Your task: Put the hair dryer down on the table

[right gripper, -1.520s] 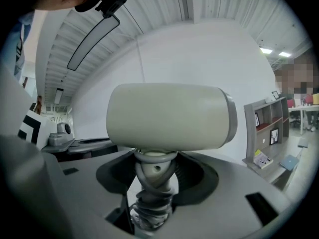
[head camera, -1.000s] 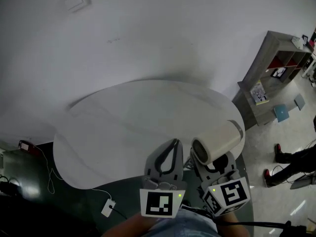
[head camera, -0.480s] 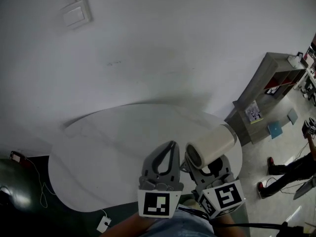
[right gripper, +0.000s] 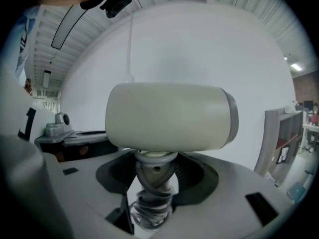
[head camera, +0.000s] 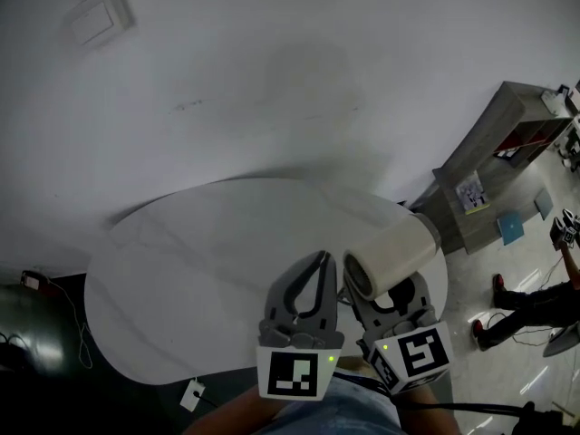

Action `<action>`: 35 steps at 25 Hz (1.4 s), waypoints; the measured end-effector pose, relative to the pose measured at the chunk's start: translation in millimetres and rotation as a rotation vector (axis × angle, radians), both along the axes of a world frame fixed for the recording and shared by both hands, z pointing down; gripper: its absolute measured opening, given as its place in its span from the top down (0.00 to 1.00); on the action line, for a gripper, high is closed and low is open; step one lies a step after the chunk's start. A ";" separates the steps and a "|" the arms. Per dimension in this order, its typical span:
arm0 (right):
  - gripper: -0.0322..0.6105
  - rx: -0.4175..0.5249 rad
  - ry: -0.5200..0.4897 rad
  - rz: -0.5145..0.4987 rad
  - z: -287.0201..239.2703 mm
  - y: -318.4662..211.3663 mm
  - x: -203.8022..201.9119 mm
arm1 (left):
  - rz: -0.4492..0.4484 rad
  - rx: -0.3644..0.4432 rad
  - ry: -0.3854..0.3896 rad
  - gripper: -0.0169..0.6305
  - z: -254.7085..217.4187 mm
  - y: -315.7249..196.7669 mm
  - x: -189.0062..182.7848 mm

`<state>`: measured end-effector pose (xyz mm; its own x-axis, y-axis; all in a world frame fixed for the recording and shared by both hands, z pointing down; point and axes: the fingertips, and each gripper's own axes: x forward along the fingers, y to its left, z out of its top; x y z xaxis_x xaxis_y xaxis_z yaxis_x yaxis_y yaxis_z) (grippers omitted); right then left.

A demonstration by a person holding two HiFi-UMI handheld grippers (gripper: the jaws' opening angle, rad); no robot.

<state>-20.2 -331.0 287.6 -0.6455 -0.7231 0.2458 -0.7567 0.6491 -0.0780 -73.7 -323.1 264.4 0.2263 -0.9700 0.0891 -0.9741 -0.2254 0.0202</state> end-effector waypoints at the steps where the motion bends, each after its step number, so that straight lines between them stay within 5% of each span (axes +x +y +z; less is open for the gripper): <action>1: 0.60 -0.013 0.007 -0.004 5.3 -5.2 1.5 | -0.003 -0.011 -0.004 0.95 3.8 -4.6 0.8; 22: 0.60 -0.246 0.117 -0.128 131.4 -52.9 -7.9 | -0.092 -0.275 0.007 0.95 115.2 -45.2 -5.9; 35: 0.60 -0.284 0.139 -0.184 156.3 -65.5 -32.7 | -0.165 -0.340 0.055 0.95 143.0 -51.1 -29.0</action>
<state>-52.8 -396.5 443.9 -0.7048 -0.4880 0.5149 -0.6452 0.7427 -0.1792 -102.7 -374.2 407.4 0.0833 -0.9111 0.4038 -0.9921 -0.0376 0.1198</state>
